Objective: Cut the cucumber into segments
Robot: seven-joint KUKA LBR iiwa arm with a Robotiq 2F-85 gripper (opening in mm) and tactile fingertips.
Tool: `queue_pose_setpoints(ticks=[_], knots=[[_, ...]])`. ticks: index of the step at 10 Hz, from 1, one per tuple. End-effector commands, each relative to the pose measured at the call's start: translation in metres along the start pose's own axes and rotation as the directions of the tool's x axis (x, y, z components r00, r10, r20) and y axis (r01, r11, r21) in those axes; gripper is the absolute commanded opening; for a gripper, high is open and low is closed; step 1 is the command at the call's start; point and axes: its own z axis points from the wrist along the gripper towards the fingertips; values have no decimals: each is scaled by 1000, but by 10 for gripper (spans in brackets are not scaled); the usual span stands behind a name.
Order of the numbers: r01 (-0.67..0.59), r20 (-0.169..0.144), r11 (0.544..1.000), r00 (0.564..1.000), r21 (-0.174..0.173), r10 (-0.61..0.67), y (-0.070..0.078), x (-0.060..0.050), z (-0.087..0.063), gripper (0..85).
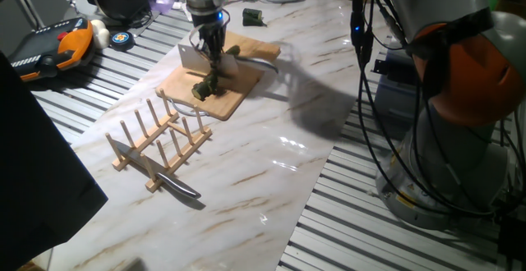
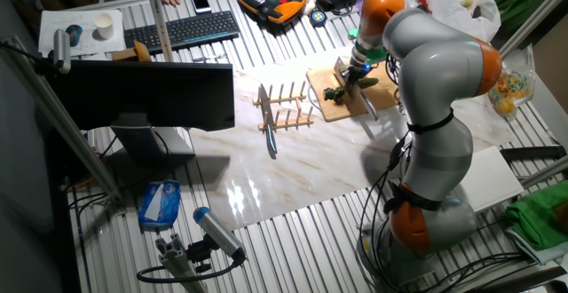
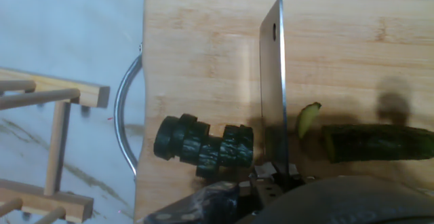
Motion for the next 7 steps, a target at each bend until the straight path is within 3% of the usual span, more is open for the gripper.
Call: queue_pose_setpoints(ticks=[1,4,7], knots=[[0,-1,1000,1000,8,0,-1,1,-4,7],[15,8,999,1000,41,-15,-19,8,-11,7],[20,22,998,1000,56,-21,-36,13,-9,7]])
